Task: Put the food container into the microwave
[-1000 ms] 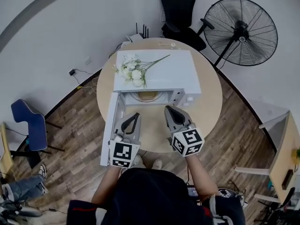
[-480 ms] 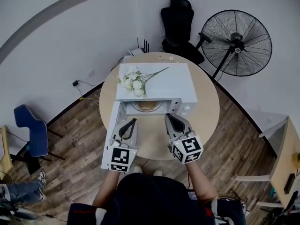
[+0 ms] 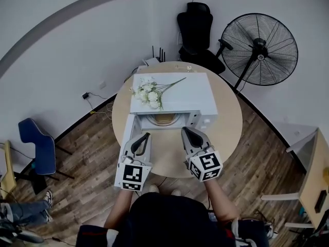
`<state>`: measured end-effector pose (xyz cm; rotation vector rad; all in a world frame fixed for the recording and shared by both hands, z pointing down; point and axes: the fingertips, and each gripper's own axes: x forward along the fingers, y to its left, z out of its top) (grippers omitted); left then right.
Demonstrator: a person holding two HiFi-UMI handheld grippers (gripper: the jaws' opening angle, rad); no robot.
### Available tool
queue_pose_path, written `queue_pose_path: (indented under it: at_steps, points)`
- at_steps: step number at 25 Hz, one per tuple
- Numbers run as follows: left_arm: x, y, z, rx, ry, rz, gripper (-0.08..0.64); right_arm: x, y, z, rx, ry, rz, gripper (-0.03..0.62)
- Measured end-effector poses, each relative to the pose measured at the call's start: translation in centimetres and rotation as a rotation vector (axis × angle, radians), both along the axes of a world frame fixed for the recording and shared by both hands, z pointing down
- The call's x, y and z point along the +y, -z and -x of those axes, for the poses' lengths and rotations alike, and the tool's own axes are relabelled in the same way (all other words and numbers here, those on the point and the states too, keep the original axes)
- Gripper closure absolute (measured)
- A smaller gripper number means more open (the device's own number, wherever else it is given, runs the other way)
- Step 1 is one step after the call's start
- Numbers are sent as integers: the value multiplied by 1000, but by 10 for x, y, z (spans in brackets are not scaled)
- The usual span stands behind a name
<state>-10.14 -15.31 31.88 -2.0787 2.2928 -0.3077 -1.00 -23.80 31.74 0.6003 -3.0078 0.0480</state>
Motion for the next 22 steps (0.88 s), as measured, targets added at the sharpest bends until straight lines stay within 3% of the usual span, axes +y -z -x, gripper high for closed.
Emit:
queue_pose_path:
  at_steps: [22]
  points:
    - [16,3,-5,18,-3,-14,541,14,4,5,-14,-9,-4,581]
